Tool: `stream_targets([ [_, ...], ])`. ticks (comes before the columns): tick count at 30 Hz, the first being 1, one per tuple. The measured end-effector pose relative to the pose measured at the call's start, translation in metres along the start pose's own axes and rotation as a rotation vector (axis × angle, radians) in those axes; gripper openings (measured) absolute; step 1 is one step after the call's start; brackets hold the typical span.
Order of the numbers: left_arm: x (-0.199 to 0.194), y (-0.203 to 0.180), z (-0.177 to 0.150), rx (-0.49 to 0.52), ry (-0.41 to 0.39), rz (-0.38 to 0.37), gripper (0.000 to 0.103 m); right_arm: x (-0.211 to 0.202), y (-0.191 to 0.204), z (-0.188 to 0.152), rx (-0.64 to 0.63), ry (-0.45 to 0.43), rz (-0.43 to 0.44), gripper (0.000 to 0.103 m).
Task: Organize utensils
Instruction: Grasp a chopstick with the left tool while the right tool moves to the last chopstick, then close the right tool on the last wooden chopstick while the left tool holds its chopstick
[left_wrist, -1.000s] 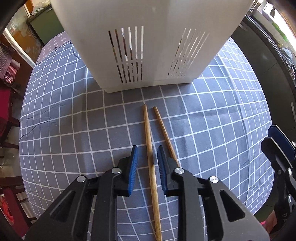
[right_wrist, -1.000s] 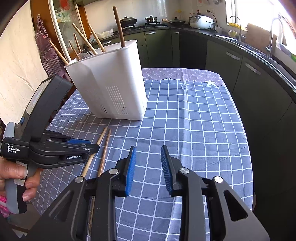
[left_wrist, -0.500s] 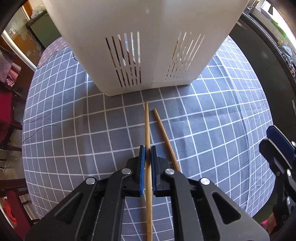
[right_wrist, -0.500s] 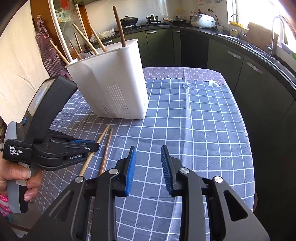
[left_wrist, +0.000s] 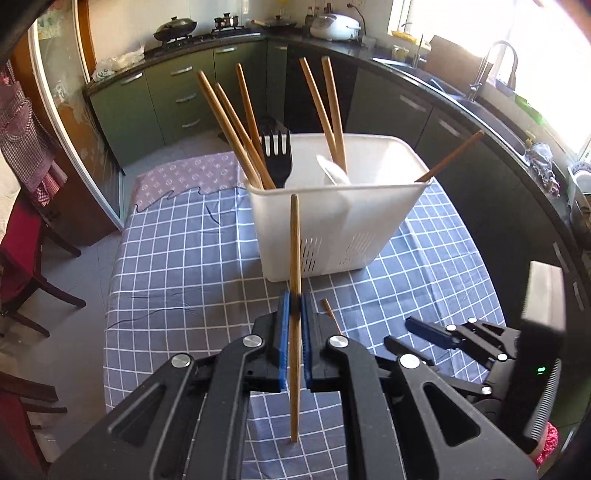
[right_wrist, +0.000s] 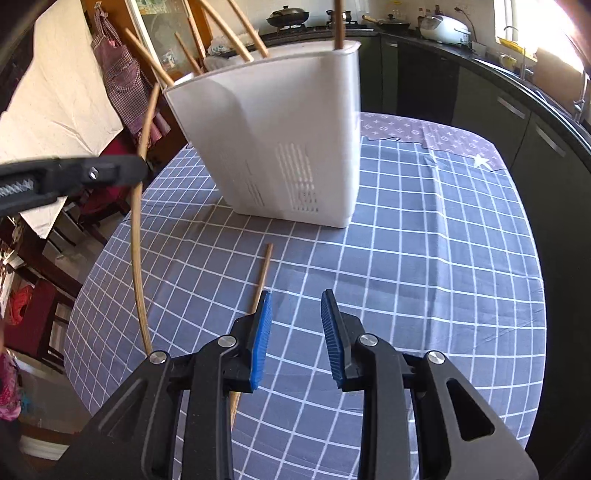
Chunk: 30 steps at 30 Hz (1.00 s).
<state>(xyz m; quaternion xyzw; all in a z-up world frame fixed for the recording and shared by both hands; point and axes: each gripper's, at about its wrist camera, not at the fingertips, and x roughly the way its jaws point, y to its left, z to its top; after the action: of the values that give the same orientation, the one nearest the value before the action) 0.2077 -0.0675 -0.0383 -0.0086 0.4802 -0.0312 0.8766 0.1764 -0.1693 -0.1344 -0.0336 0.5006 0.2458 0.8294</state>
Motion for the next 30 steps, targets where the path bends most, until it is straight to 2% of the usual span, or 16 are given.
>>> stream_targets([
  [4, -0.016, 0.007, 0.000, -0.001, -0.062, -0.006, 0.006, 0.029, 0.019, 0.005, -0.041, 0.051, -0.028, 0.028],
  [9, -0.025, 0.008, -0.001, 0.002, -0.089, -0.018, 0.006, 0.058, 0.032, 0.008, -0.070, 0.096, -0.074, 0.028],
  [18, -0.027, 0.009, -0.004, 0.009, -0.102, -0.016, 0.006, 0.068, 0.044, 0.012, -0.085, 0.108, -0.112, 0.028],
  [22, -0.028, 0.006, -0.005, 0.019, -0.105, -0.014, 0.006, 0.069, 0.039, 0.016, -0.068, 0.114, -0.108, 0.019],
  [24, -0.028, 0.004, -0.006, 0.022, -0.106, -0.015, 0.006, 0.067, 0.033, 0.018, -0.059, 0.113, -0.106, 0.009],
  [30, -0.029, 0.003, -0.006, 0.030, -0.105, -0.013, 0.006, 0.061, 0.022, 0.020, -0.030, 0.086, -0.076, 0.006],
])
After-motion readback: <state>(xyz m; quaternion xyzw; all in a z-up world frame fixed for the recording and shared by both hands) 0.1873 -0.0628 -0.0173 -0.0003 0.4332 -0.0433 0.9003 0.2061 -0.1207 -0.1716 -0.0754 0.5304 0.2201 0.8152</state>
